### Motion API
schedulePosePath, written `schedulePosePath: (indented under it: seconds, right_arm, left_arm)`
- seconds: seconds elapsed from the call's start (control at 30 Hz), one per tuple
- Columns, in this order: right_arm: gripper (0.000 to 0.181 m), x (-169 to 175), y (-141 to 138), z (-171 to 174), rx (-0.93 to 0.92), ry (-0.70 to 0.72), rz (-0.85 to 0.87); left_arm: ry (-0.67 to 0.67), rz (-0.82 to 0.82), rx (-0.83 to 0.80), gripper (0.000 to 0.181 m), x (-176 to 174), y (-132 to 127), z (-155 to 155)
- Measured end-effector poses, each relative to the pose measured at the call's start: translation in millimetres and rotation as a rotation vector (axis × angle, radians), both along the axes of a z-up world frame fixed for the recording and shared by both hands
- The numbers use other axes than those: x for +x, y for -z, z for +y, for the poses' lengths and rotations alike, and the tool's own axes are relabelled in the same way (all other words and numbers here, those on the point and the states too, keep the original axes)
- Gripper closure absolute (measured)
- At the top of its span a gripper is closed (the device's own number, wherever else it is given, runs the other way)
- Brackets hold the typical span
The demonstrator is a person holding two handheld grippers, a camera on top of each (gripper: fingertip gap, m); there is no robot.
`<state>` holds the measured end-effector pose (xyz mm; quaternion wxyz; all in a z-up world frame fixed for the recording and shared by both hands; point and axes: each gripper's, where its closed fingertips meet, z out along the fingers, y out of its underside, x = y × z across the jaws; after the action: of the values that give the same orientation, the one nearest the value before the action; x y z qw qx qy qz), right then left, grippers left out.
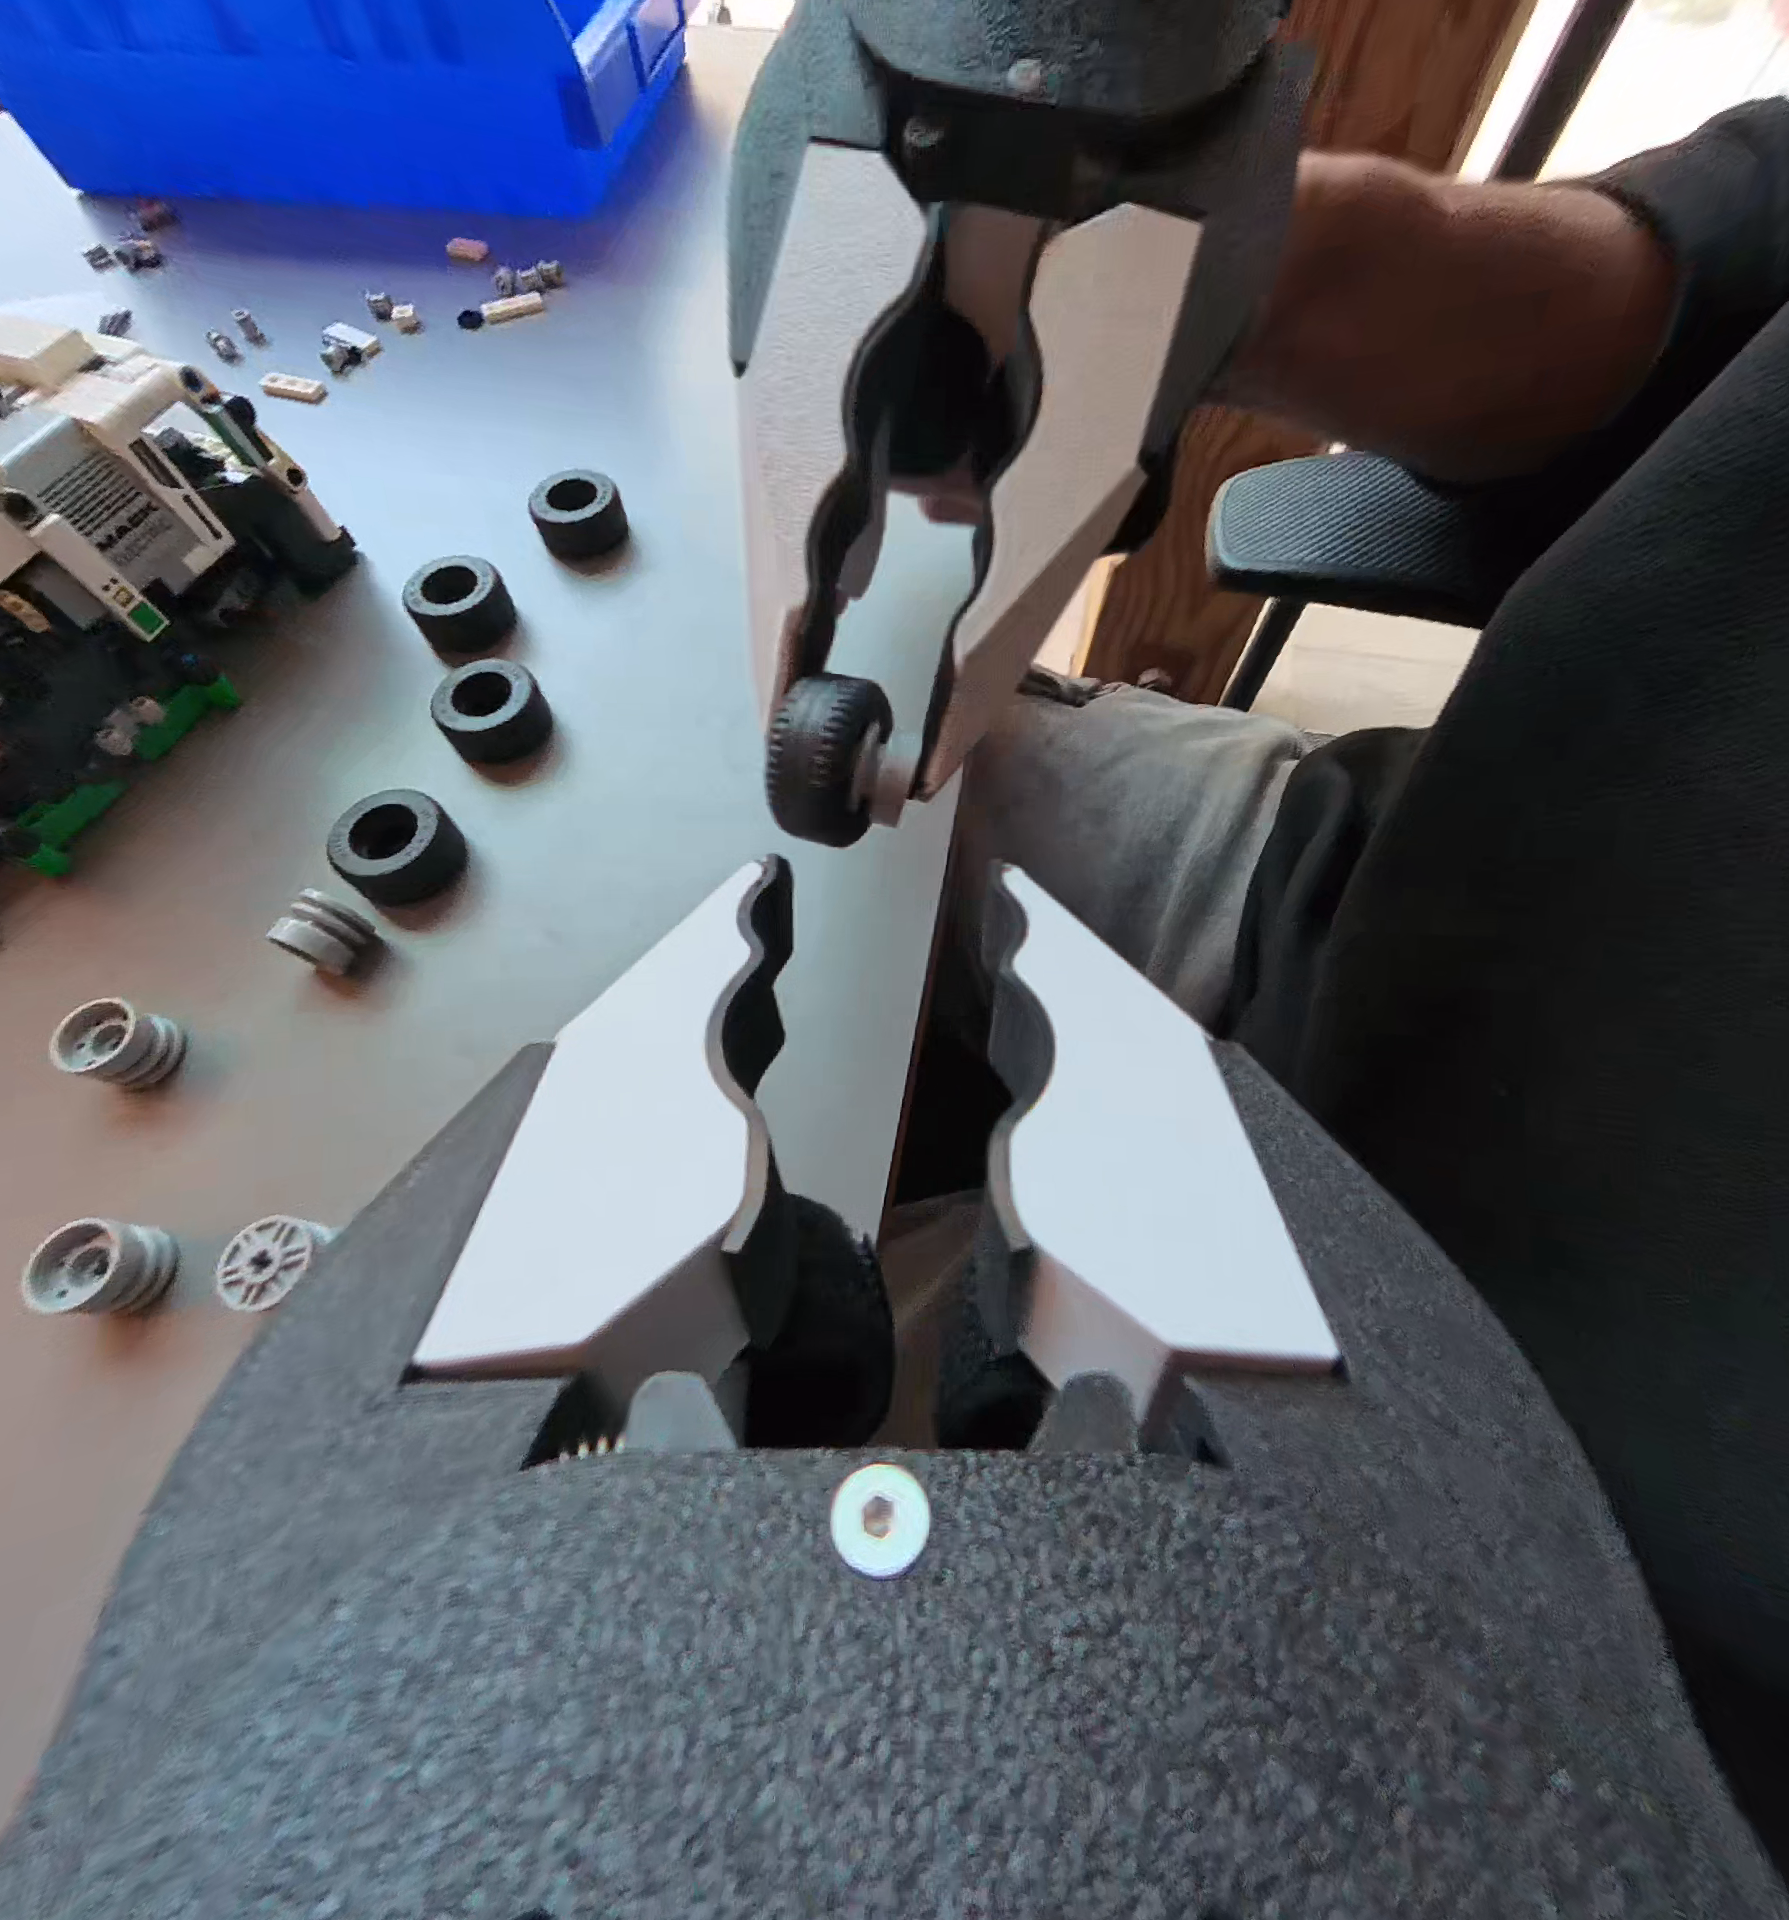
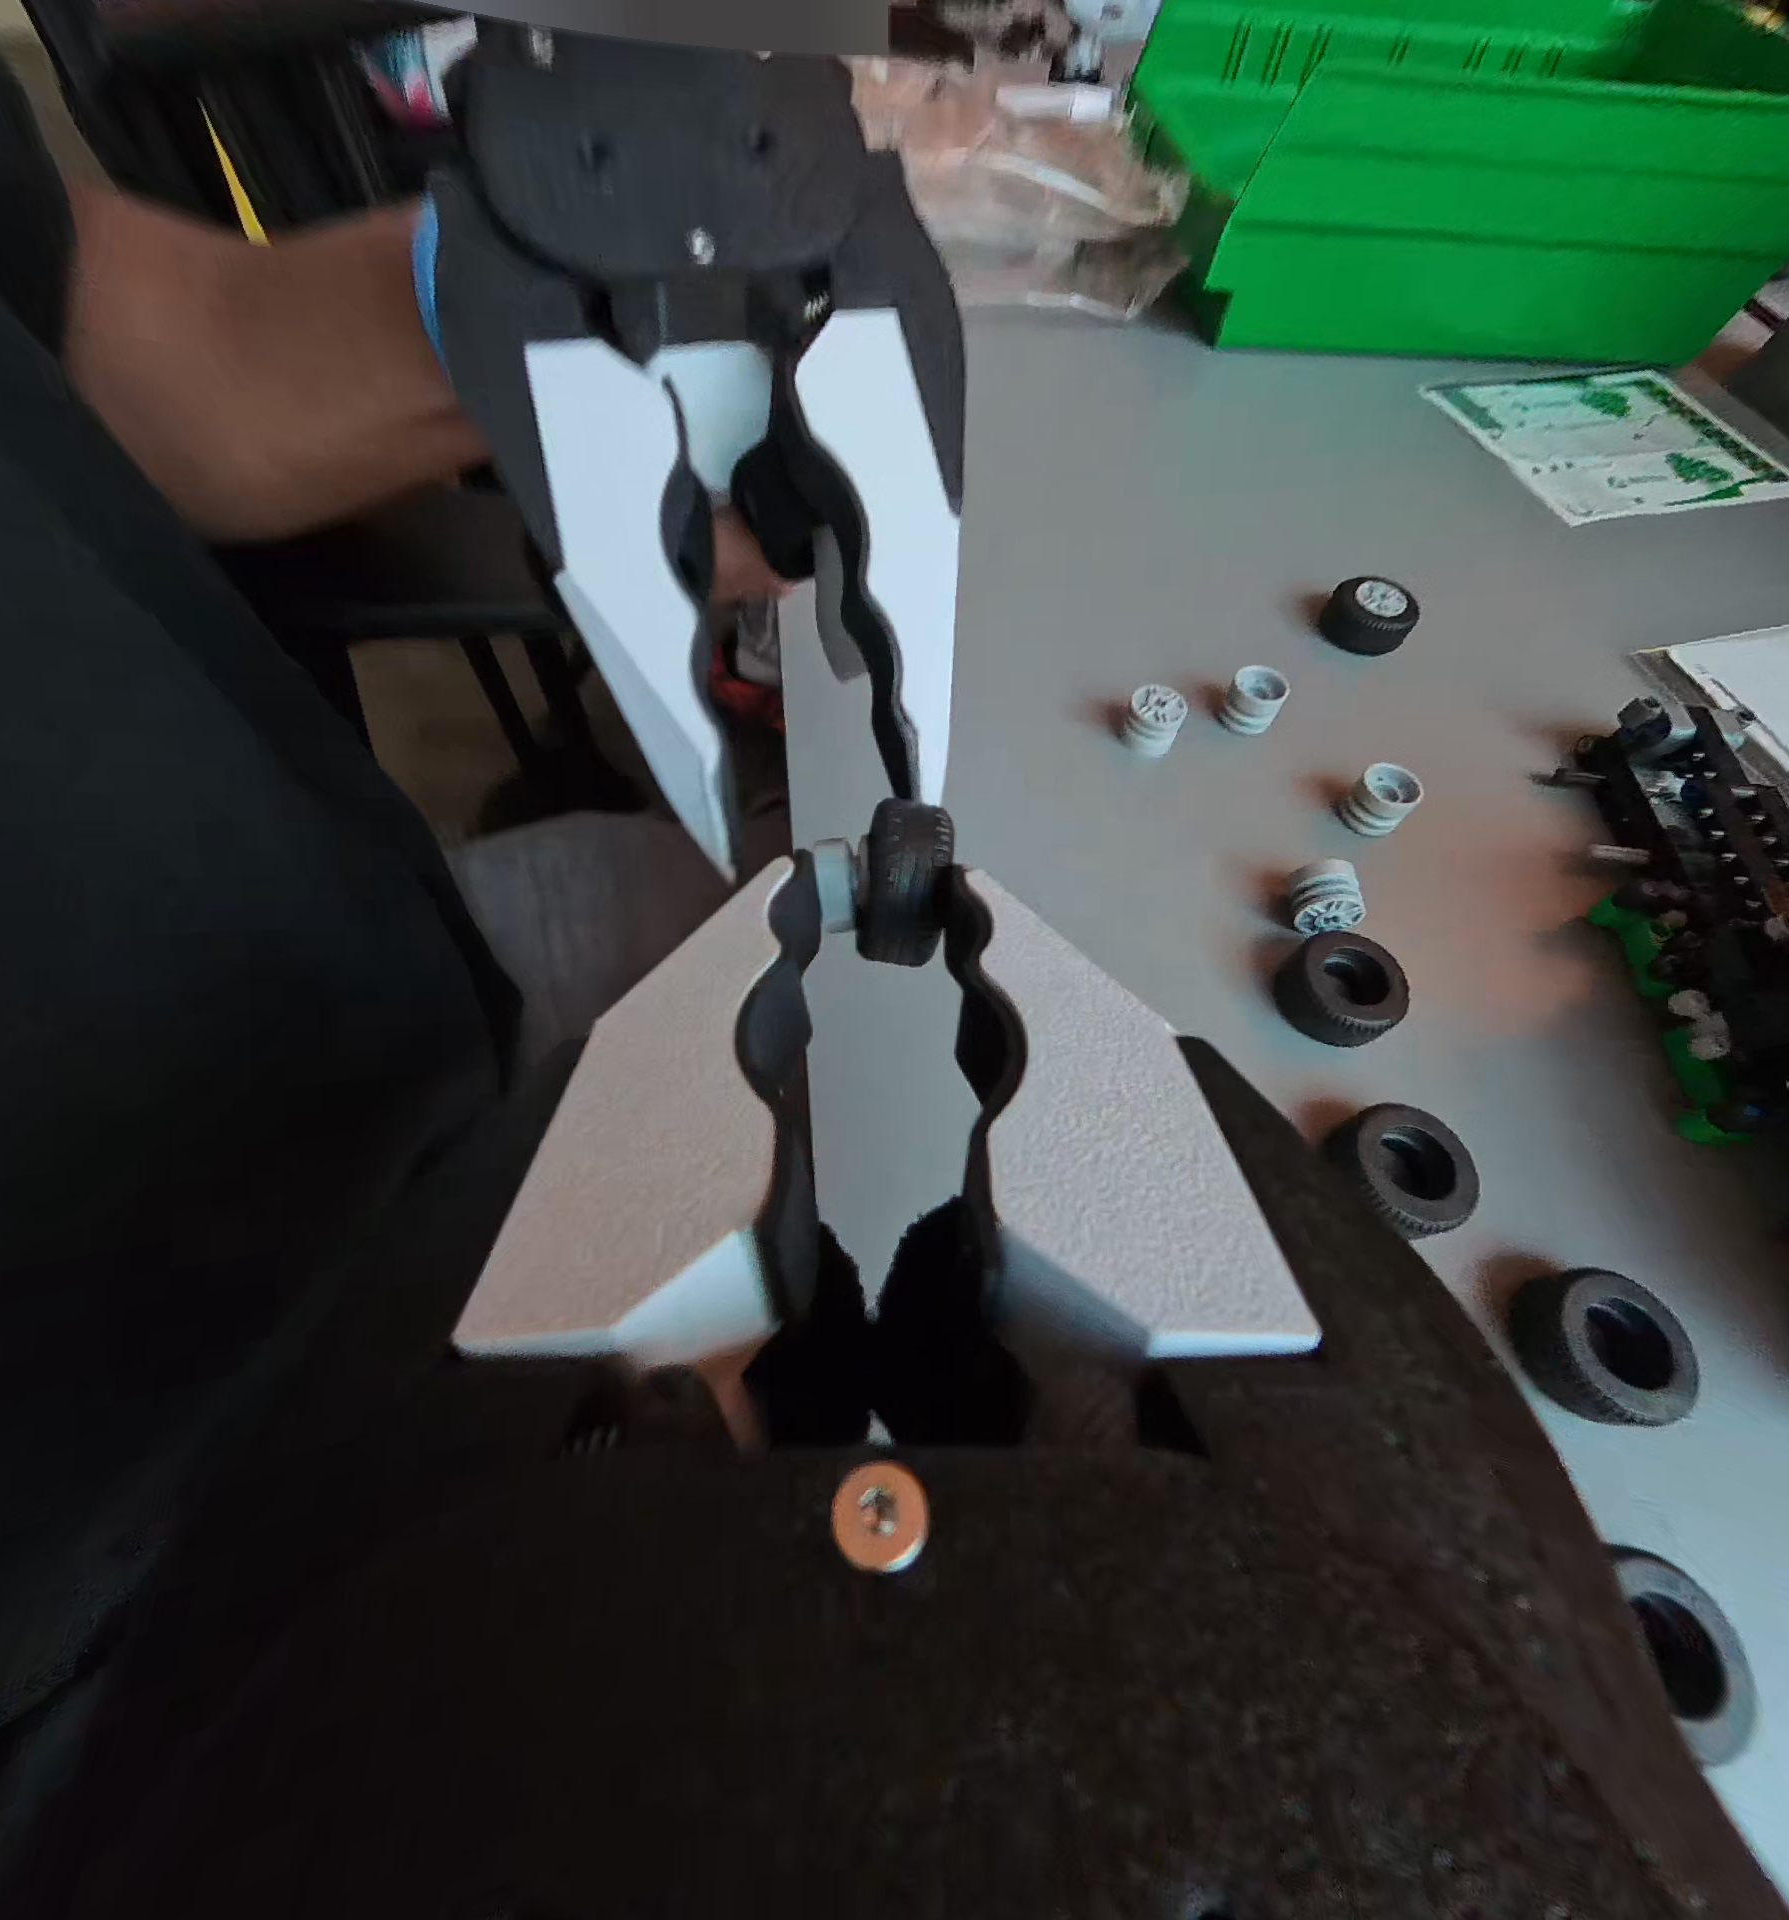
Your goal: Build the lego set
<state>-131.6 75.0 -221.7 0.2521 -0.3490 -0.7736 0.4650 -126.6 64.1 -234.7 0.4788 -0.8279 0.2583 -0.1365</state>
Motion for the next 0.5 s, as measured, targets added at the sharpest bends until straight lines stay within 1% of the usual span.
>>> schedulePosePath:
  seconds: [0.03,0.13,0.27,0.33,0.5]
  right_arm:
    - [0.158,0.4,-3.1,-0.4,-0.047,-0.005,0.011]
    - [0.158,0.6,-7.3,-6.3,-0.124,-0.026,0.032]
    - [0.158,0.5,-11.1,-9.8,-0.168,-0.035,0.047]
    - [0.159,-0.2,-11.5,-7.6,-0.165,-0.028,0.062]
    - [0.161,-1.1,-2.6,-6.4,-0.148,-0.016,0.043]
  left_arm:
    - [0.01,-0.018,0.01,0.141,3.6,-1.1,1.3]
    - [-0.002,-0.033,0.038,0.148,6.8,0.3,8.4]
    - [-0.012,-0.088,0.075,0.155,6.7,-8.8,10.7]
    - [-0.031,-0.08,0.077,0.156,5.2,-9.7,12.4]
    - [-0.066,-0.058,0.032,0.159,1.4,-0.1,13.9]
